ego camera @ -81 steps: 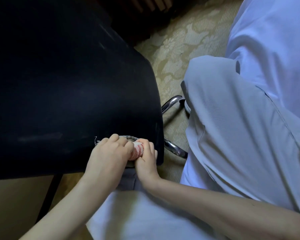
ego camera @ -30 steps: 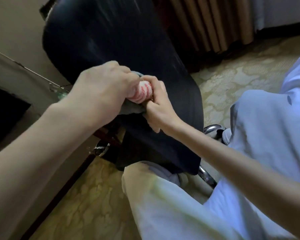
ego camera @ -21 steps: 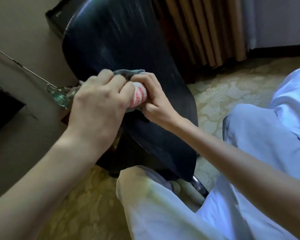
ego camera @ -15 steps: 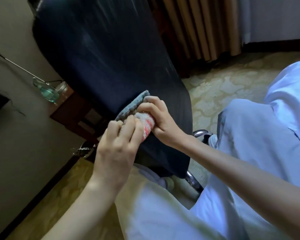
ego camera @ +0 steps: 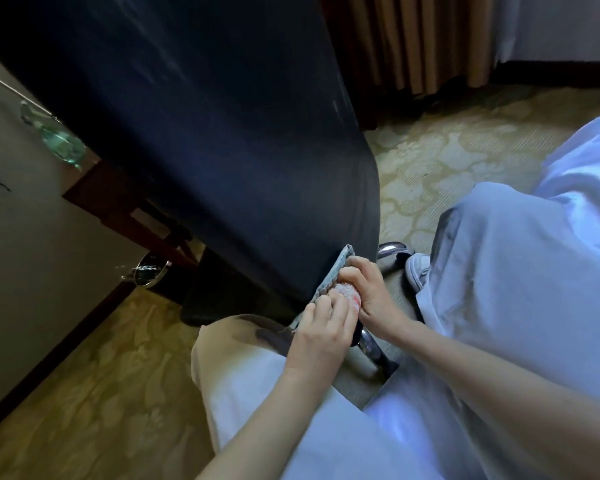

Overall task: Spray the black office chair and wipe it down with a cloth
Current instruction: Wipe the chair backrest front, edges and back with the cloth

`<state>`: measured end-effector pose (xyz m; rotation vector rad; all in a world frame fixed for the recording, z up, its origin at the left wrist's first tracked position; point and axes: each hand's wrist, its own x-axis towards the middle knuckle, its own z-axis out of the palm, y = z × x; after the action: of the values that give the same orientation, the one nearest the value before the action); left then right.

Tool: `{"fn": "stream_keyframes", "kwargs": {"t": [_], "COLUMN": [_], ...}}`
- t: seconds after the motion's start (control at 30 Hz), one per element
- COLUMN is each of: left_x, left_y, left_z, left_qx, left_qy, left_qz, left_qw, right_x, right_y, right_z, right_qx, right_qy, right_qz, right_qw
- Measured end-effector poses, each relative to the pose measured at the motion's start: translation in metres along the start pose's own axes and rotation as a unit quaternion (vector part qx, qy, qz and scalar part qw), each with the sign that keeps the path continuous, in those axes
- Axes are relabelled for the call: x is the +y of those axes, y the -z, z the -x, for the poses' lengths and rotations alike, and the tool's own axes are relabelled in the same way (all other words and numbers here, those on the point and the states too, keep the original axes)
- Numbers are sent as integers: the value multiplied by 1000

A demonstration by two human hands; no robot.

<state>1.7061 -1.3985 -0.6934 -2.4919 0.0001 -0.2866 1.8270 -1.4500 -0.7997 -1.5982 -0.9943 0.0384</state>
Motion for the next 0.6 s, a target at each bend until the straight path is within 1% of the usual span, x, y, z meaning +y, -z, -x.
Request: {"fn": "stream_keyframes", "kwargs": {"t": [0.1,0.2,0.3,0.4,0.53,0.6], "left_x": [8,1,-16,-42,-91,-114], "left_y": [-7,0,24,69,140,171], "left_z": [4,2,0,-3,-13,-22], "left_qx": [-2,28,82,125,190,221], "left_qy": [10,10,34,66,101,120], "left_qz": [9,31,43,35,-1,-1], "left_qw": [1000,999,995,989,977,968], "right_x": [3,-4,-29,-77,-156,-193], "right_y": [1,5,10,26,57,74], "right_z": [3,-4,-18,-45,-98,-126], "right_qx": [-24,-33,-3,42,108,133], "right_qy": [4,15,50,117,210,251], "right_qz": [34,44,27,8,-12,-8], "right_qw": [999,998,998,992,972,959]}}
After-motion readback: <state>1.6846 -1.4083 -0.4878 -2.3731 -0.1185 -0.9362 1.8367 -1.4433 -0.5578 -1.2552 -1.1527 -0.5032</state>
